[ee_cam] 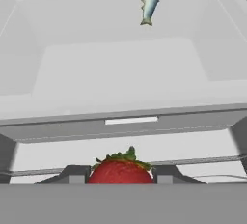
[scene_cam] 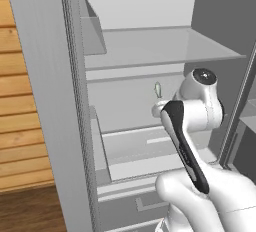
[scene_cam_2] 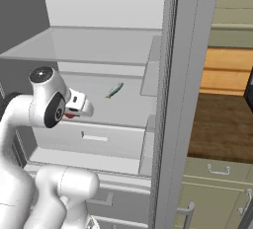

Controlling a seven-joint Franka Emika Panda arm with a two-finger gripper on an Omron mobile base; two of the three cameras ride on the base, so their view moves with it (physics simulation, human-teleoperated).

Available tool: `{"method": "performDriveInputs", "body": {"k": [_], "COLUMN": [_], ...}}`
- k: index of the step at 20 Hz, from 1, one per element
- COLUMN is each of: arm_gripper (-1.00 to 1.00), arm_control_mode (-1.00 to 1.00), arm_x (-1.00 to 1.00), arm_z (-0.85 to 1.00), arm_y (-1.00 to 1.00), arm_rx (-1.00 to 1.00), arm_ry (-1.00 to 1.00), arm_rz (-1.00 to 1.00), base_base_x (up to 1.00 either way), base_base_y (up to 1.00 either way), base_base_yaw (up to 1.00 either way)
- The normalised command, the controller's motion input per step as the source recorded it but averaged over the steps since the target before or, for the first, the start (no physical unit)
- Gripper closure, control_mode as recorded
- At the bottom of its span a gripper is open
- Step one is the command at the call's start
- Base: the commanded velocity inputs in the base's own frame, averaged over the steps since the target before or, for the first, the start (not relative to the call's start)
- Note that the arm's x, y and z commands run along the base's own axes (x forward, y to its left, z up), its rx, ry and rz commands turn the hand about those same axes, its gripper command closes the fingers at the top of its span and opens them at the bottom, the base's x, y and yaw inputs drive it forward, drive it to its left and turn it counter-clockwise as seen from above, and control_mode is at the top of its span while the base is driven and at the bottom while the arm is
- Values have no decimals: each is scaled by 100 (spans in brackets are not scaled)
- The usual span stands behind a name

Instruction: Take the strawberry from the fridge and place it on top of the pancake, located on the dining counter.

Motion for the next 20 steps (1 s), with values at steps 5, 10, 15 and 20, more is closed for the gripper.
{"method": "performDriveInputs", "body": {"k": [5,10,15,20], "arm_gripper": [100,100,100,100], "arm_control_mode": [-100,-100,-100,-100], "arm_x": [-100,-87,-53,-9], "arm_z": [58,51,42,-8], "arm_y": [-2,-24,-18,0], "arm_rx": [0,0,-2,-7], "arm_ry": [-1,-2,1,12], "arm_rz": [0,0,0,0], "base_base_x": [0,0,0,0], "base_base_y": [0,0,0,0], "base_base_yaw": [0,0,0,0]}}
